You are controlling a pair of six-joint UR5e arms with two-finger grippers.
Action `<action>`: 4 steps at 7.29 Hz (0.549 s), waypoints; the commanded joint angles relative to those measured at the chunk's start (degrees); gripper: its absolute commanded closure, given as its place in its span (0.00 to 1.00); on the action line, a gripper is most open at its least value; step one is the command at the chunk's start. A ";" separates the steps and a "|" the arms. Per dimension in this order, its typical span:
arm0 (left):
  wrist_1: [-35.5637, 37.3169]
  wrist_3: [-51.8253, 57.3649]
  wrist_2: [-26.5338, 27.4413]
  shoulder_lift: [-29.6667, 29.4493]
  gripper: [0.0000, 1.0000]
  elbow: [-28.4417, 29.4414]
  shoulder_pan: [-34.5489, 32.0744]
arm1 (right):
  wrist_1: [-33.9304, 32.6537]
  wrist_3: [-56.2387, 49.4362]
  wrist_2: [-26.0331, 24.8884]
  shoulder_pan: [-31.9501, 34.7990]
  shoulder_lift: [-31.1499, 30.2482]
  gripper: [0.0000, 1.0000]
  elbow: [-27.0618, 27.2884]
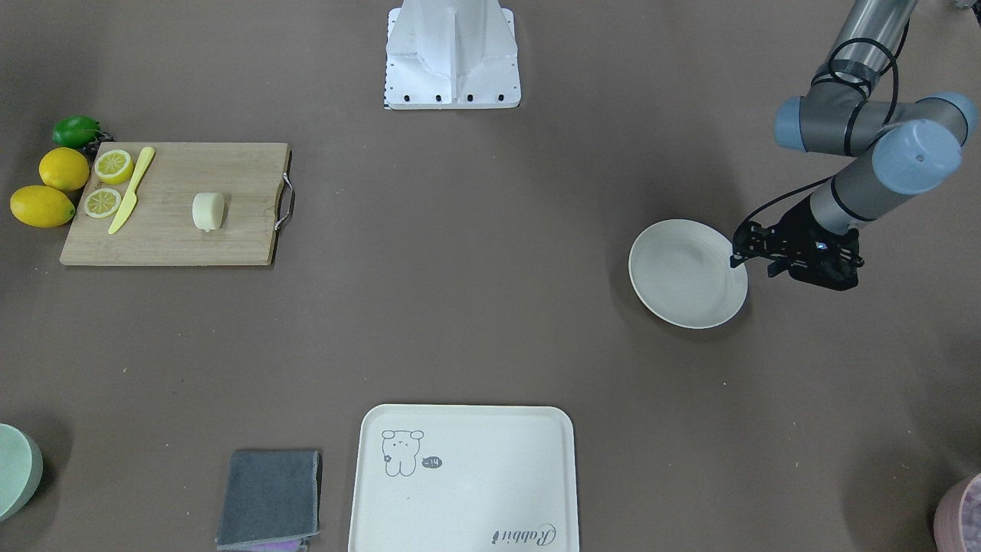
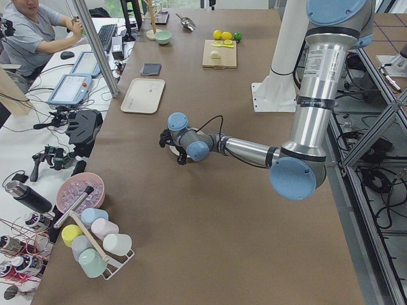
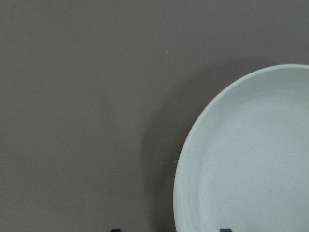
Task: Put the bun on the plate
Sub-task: 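Reach the left gripper to the rim of the white plate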
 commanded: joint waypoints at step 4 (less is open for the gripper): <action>-0.30 -0.64 -0.32 -1.79 1.00 0.55 1.24 | 0.00 0.02 0.02 0.00 0.01 0.00 -0.01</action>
